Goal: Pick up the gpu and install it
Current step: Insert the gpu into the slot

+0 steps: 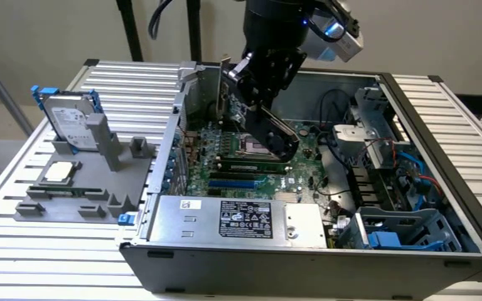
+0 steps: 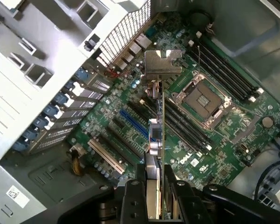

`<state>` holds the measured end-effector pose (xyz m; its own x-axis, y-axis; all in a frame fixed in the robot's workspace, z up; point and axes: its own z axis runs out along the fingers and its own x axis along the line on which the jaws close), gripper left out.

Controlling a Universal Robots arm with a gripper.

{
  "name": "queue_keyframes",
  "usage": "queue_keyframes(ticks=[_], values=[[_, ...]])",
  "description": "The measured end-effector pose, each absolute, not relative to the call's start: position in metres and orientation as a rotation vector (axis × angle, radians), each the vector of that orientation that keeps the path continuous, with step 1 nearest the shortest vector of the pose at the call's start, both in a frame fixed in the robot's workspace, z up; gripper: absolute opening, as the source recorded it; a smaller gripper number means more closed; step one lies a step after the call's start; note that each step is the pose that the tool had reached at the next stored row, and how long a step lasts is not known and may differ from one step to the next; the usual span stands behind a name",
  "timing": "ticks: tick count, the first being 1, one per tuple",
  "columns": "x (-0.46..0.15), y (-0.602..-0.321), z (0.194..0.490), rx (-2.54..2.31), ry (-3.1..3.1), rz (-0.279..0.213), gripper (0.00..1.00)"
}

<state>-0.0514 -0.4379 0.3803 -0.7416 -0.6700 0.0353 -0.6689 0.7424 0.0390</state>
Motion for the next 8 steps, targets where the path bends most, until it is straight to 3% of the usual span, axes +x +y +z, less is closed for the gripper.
queue_keyframes(ticks=[8], values=[[-0.0514,-0.4379,0.3762,1.318,-2.799,-0.031,0.27]])
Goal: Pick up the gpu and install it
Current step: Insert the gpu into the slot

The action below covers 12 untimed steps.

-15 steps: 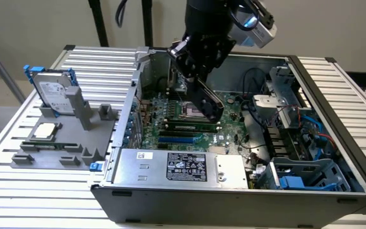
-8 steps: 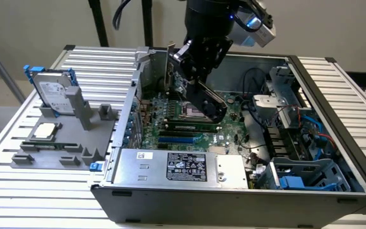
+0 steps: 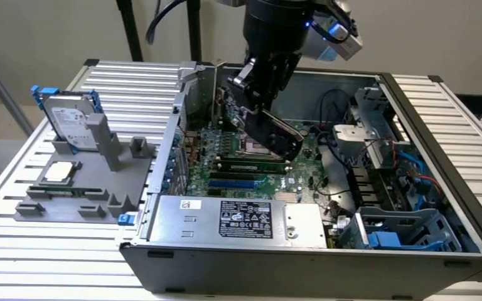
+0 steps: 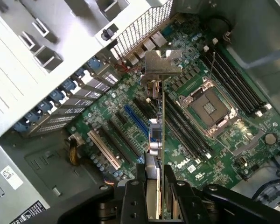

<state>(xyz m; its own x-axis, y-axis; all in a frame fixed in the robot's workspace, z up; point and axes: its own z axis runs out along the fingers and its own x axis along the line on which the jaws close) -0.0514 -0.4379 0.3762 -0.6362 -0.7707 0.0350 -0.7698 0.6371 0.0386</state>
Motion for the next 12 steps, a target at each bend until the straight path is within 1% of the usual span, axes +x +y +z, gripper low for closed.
queue_keyframes(ticks=[12], values=[[-0.0514,-0.4379,0.3681,1.614,-2.639,-0.021,0.27]])
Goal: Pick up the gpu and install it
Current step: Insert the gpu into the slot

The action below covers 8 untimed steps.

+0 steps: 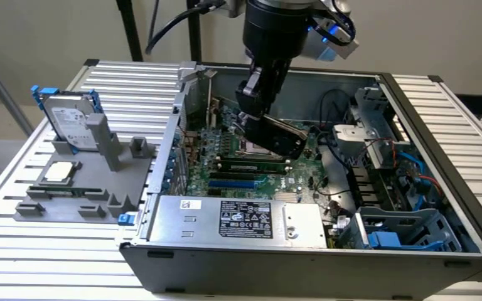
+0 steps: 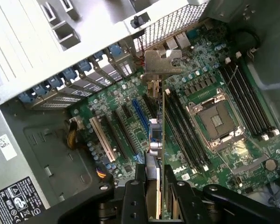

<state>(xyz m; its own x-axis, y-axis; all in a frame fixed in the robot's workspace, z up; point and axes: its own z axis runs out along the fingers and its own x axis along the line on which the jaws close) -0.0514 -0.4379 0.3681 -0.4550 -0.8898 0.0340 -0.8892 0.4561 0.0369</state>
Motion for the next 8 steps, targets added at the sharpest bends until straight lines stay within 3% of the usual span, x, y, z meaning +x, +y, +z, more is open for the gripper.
queue_keyframes(ticks=[8], values=[[-0.0514,-0.4379,0.3612,1.802,-2.516,-0.013,0.27]])
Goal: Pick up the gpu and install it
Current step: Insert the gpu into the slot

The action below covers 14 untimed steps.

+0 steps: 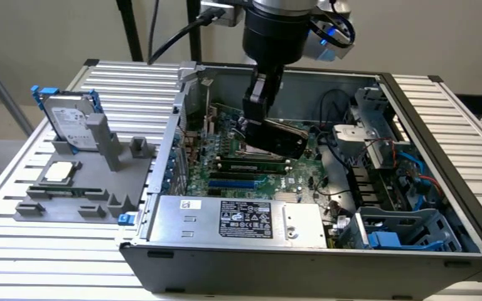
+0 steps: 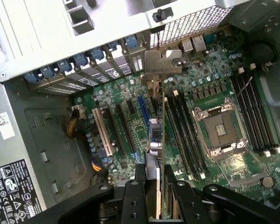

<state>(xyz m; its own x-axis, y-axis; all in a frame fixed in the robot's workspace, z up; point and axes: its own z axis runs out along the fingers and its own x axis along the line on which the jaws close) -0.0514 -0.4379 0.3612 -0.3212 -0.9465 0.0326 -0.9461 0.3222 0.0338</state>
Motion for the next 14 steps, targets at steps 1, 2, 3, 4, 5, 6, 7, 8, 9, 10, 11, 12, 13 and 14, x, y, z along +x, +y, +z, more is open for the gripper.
queue_keyframes(ticks=[1,2,3,4,5,6,7,8,9,10,11,12,13,14], values=[[-0.051,-0.438,0.36,1.825,-2.5,-0.012,0.27],[-0.051,-0.438,0.359,1.848,-2.484,-0.011,0.27],[-0.051,-0.438,0.358,1.872,-2.466,-0.01,0.27],[-0.051,-0.438,0.357,1.894,-2.449,-0.009,0.27],[-0.051,-0.438,0.356,1.916,-2.432,-0.009,0.27],[-0.051,-0.438,0.354,1.938,-2.415,-0.007,0.27],[-0.051,-0.438,0.352,1.96,-2.398,-0.007,0.27],[-0.051,-0.438,0.351,1.981,-2.381,-0.006,0.27],[-0.052,-0.438,0.349,1.998,-2.367,-0.005,0.27],[-0.052,-0.438,0.347,2.009,-2.358,-0.004,0.27],[-0.054,-0.438,0.345,2.017,-2.351,-0.003,0.27],[-0.055,-0.438,0.343,2.023,-2.346,-0.003,0.27],[-0.058,-0.438,0.342,2.026,-2.344,-0.003,0.27],[-0.061,-0.438,0.34,2.029,-2.342,-0.003,0.27]])
